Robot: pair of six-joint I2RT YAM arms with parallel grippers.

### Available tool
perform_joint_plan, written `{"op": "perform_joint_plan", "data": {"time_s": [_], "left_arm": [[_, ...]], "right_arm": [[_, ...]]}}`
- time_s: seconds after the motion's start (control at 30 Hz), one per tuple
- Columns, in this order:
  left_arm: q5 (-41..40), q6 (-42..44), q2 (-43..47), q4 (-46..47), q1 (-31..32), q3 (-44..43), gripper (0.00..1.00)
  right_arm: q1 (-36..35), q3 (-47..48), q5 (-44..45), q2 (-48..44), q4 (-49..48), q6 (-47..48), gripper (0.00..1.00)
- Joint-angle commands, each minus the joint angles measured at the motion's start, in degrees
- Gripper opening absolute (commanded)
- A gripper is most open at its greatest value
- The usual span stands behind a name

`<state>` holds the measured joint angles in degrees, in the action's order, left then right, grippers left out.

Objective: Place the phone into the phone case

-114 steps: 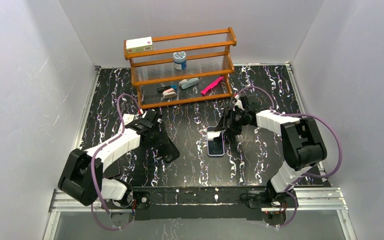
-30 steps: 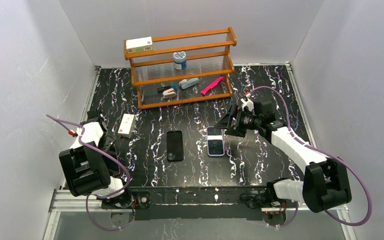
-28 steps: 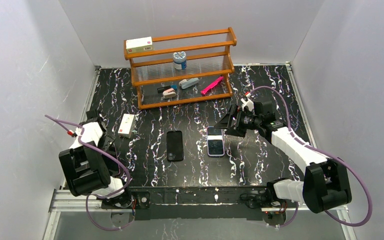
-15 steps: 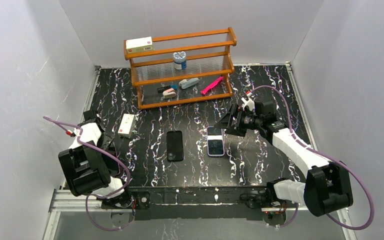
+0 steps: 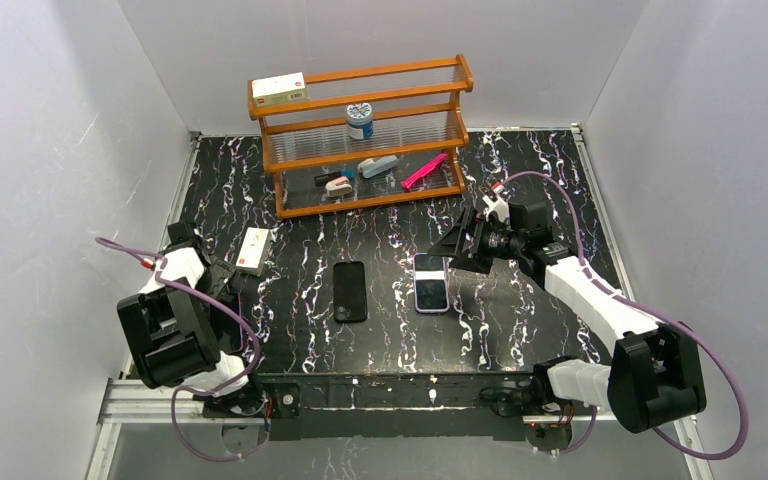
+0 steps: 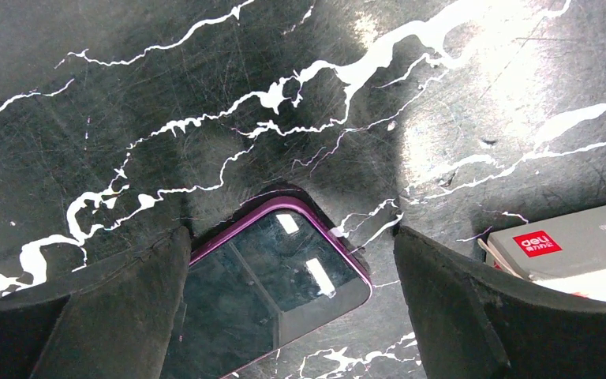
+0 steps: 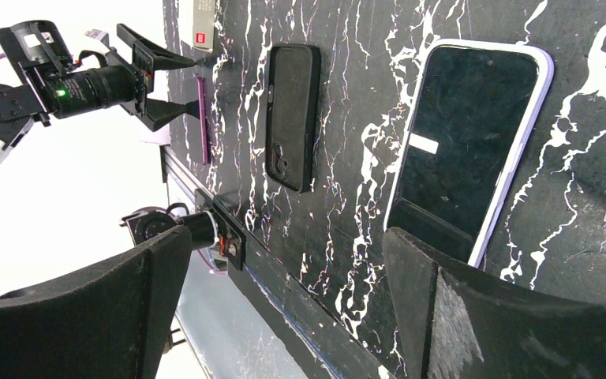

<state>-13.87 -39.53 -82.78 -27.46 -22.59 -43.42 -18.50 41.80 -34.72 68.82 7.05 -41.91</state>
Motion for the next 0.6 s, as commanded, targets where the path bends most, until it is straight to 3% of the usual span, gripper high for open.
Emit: {"op": "perform_joint_plan", "data": {"time_s": [0.0, 0.27, 0.57], "left_arm": [[3.64, 0.56, -2.81, -4.21, 0.35, 2.99, 0.98], [6.53, -3.24, 2.91, -4.74, 4.81, 4.61, 0.93], [8.02, -9.29, 6.10, -6.12, 9.67, 4.45, 0.92]], "right_arm": [[-0.46, 2.34, -0.74, -0.35, -1.81, -0.34, 0.99], [-3.73, 1.19, 0.22, 1.38, -6.24, -4.00, 0.94], [-20.62, 7.71, 7.93, 11.96, -13.89, -9.26, 0.85]]}}
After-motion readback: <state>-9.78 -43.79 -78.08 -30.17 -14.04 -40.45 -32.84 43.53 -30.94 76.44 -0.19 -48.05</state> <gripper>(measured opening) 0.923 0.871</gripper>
